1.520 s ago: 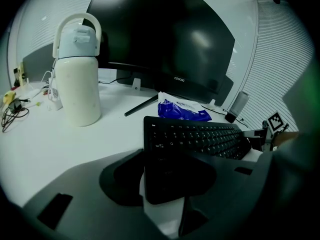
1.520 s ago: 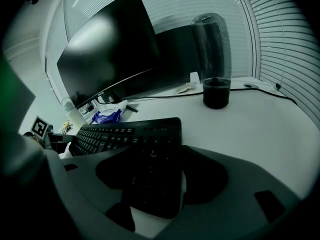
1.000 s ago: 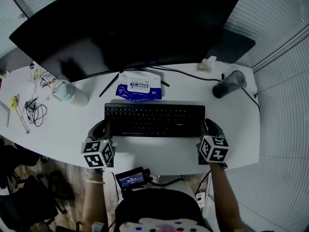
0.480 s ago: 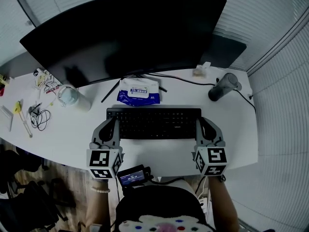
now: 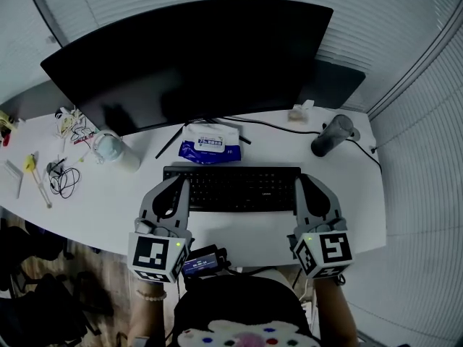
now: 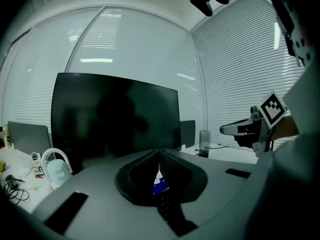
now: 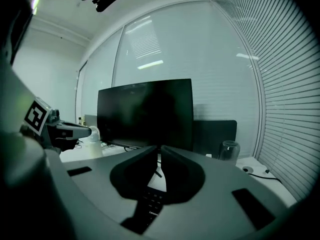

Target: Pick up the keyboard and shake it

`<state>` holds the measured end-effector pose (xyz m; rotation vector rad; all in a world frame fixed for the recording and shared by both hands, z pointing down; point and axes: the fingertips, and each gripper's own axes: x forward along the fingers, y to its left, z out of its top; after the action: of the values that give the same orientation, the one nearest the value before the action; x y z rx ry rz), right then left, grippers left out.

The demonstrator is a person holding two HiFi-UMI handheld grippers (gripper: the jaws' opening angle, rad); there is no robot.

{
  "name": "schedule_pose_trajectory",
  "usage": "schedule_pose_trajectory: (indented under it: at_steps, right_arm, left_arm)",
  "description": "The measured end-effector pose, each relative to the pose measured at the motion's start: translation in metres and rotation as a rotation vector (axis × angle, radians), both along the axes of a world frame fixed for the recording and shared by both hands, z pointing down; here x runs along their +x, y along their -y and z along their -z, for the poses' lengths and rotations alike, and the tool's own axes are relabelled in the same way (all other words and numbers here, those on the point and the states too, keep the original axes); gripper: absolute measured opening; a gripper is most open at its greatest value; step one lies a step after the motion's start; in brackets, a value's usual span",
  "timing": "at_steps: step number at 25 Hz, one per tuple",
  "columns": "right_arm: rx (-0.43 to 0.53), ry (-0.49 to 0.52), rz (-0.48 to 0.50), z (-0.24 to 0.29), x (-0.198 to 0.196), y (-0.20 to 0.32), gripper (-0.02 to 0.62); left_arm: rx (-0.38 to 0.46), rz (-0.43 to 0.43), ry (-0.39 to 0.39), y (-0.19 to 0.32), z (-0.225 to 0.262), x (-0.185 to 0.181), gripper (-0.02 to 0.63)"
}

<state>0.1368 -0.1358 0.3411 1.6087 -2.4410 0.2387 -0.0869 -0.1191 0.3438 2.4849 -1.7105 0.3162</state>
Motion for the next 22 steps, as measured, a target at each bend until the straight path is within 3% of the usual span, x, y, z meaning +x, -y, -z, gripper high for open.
schedule_pose_trajectory:
  at_steps: [9,22]
  right_arm:
    - [0.096,-0.002,0.03,0.036,-0.003,-0.007,0.044]
    - [0.086,-0.038,0.038,0.034,-0.015,-0.012,0.044]
  left_arm:
    - [0.052,-0.018,-0.046,-0.005,0.038,0.008,0.018]
    - [0.04,-0.022,-0.039,-0.01,0.03,0.01,0.018]
